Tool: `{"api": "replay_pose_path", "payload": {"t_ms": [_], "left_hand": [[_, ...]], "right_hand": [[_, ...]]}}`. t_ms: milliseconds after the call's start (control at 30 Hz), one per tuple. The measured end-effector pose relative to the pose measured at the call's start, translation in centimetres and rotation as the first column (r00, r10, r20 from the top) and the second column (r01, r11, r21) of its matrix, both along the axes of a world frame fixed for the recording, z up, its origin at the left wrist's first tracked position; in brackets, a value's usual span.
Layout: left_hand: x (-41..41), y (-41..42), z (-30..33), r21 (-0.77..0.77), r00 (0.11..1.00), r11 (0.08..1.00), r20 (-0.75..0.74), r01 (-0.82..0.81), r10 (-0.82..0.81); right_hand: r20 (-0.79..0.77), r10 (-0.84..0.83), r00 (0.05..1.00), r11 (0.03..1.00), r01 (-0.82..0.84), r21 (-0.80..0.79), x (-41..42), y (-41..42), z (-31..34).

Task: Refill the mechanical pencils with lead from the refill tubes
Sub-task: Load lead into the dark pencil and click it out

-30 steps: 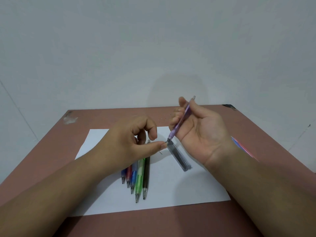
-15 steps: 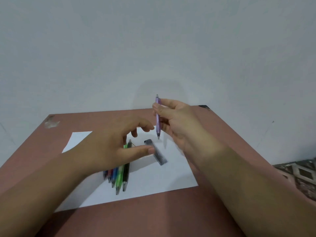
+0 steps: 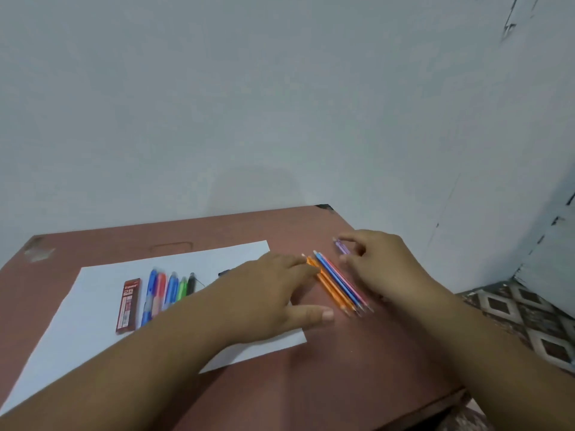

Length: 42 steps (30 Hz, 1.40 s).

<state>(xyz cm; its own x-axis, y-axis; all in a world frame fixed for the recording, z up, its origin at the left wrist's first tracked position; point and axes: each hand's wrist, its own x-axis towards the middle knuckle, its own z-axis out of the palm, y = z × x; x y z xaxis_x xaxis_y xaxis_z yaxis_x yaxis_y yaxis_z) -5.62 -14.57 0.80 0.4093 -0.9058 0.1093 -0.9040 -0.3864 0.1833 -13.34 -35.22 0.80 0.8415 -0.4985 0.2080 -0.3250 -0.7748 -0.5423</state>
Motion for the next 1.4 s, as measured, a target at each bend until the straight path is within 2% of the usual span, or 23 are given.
{"api": "replay_pose_path", "payload": {"t_ms": [233, 367, 500, 700, 867, 1000, 1100, 1200, 1267, 1400], "left_hand": [[-0.7, -2.0, -1.2, 0.049, 0.999, 0.999, 0.035, 0.014, -0.015], [-0.5, -2.1, -1.6, 0.042, 0.999, 0.999, 0.051, 0.005, -0.007], [-0.5, -1.8, -1.3, 0.061, 0.998, 0.998, 0.064, -0.019, 0.015], [-0.5, -0.8, -0.8, 0.078, 0.998, 0.996, 0.026, -0.052, 0.050], [-0.5, 0.6, -0.4, 0.104, 0.999, 0.994, -0.003, -0.041, 0.041], [0.0, 3.4, 0.4, 0.119, 0.994, 0.988, -0.045, -0.098, 0.104], [1.1, 6.7, 0.7, 0.095, 0.982, 0.979, -0.039, -0.180, 0.184], [2.6, 10.6, 0.5, 0.054, 0.971, 0.970, 0.025, -0.239, 0.238], [3.7, 12.8, 0.2, 0.053, 0.961, 0.961, 0.078, -0.271, 0.266], [5.6, 16.7, -0.9, -0.022, 0.926, 0.929, 0.068, -0.370, 0.370]], "right_hand": [[-0.050, 0.020, 0.999, 0.996, -0.025, -0.091, -0.3, -0.5, -2.0], [-0.032, 0.036, 0.999, 0.996, -0.038, -0.083, 0.0, -0.3, -2.3], [-0.067, 0.043, 0.997, 0.986, -0.054, -0.161, 0.1, 0.1, -2.7], [-0.132, 0.034, 0.991, 0.970, -0.065, -0.235, 0.2, 0.8, -3.4], [-0.114, 0.043, 0.993, 0.975, -0.066, -0.212, 0.1, 0.8, -3.3], [-0.107, 0.042, 0.993, 0.961, -0.070, -0.268, -0.1, 1.3, -2.3], [-0.048, 0.131, 0.990, 0.942, -0.139, -0.306, 0.0, 2.2, -1.5], [-0.010, 0.305, 0.952, 0.885, -0.287, -0.366, 0.7, 3.8, -1.1], [-0.037, 0.439, 0.898, 0.820, -0.417, -0.392, 1.6, 5.1, -1.2], [0.013, 0.631, 0.776, 0.712, -0.572, -0.408, 4.3, 7.9, -1.4]]}}
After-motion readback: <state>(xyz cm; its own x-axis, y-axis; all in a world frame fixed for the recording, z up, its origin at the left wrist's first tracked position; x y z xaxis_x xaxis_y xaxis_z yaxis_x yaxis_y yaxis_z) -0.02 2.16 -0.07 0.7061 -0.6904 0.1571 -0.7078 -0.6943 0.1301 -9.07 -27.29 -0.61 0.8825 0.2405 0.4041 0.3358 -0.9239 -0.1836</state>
